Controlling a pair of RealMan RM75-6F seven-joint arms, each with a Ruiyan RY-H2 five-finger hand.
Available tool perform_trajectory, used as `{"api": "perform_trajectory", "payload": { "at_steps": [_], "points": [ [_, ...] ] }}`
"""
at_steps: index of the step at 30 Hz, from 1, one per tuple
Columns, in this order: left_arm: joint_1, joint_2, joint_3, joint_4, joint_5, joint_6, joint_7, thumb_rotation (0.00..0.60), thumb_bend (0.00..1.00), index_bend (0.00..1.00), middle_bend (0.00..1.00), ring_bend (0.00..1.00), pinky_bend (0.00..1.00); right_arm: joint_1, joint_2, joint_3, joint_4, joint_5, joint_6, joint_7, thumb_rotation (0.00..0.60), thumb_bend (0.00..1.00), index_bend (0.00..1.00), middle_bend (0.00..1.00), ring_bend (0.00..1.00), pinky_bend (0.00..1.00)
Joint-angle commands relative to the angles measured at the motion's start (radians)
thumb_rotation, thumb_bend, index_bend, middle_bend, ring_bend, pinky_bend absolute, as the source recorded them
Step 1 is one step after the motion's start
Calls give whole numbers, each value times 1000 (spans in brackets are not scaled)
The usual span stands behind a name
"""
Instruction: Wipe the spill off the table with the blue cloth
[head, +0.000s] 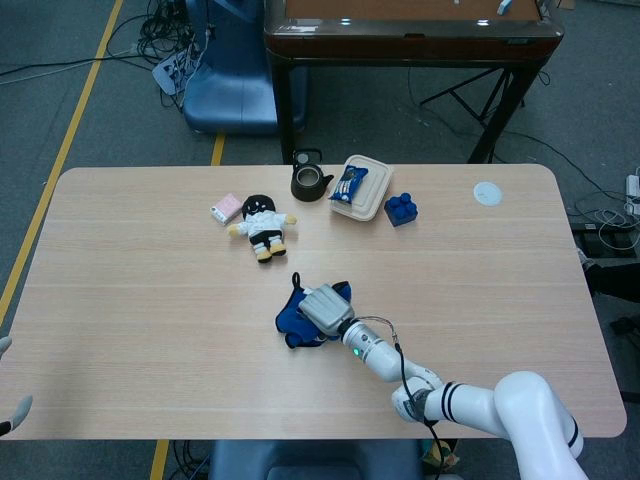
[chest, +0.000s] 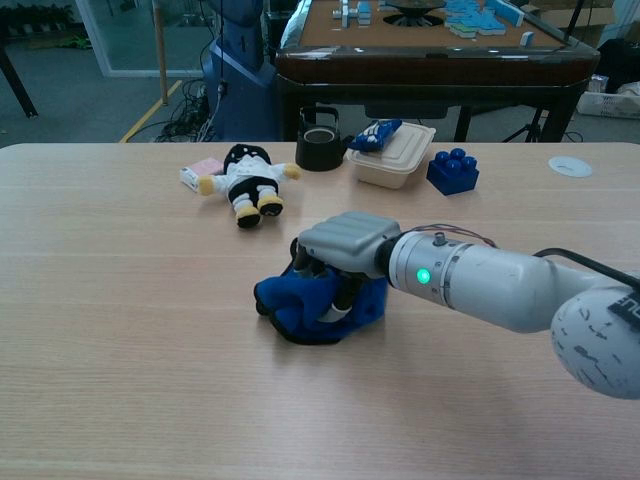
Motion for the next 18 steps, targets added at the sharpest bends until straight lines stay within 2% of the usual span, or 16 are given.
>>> {"api": "perform_trajectory", "payload": {
  "at_steps": [1,6,18],
  "points": [
    [-1,-1,0,0,0,-1,1,600,246,124,60,42,68,-3,22,-13,-75,-28,0,50,600,543,802,667,611,778],
    [-4,0,1,-6,-1,-8,9,600,246,123,60,42,68,0,33,-28,-81,-46,2,45,600,543,802,667,610,778],
    [-7,-1,0,-7,1,-11,12,600,246,124,60,42,68,-14,45,-34,52,11,-21,-1,600,543,802,667,610,778]
  ]
}}
